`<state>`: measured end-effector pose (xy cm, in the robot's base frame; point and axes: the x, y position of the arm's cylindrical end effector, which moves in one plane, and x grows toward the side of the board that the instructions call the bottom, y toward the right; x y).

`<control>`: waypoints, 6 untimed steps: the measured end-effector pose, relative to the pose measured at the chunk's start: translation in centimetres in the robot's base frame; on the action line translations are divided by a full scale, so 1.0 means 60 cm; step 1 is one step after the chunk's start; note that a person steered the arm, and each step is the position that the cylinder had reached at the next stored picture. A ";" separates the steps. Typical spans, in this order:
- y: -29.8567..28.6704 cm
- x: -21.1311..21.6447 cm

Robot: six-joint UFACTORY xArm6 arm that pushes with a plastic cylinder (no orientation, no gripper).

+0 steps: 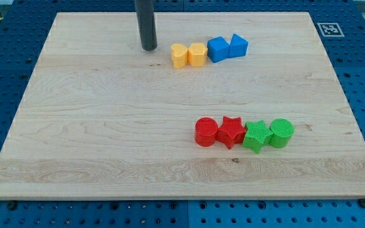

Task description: Place the yellow hexagon at the bottom left of the blue cube

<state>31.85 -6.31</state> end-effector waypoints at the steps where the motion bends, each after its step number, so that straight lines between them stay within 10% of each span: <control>1: 0.035 0.047; 4: -0.015 -0.018; 6: 0.124 0.062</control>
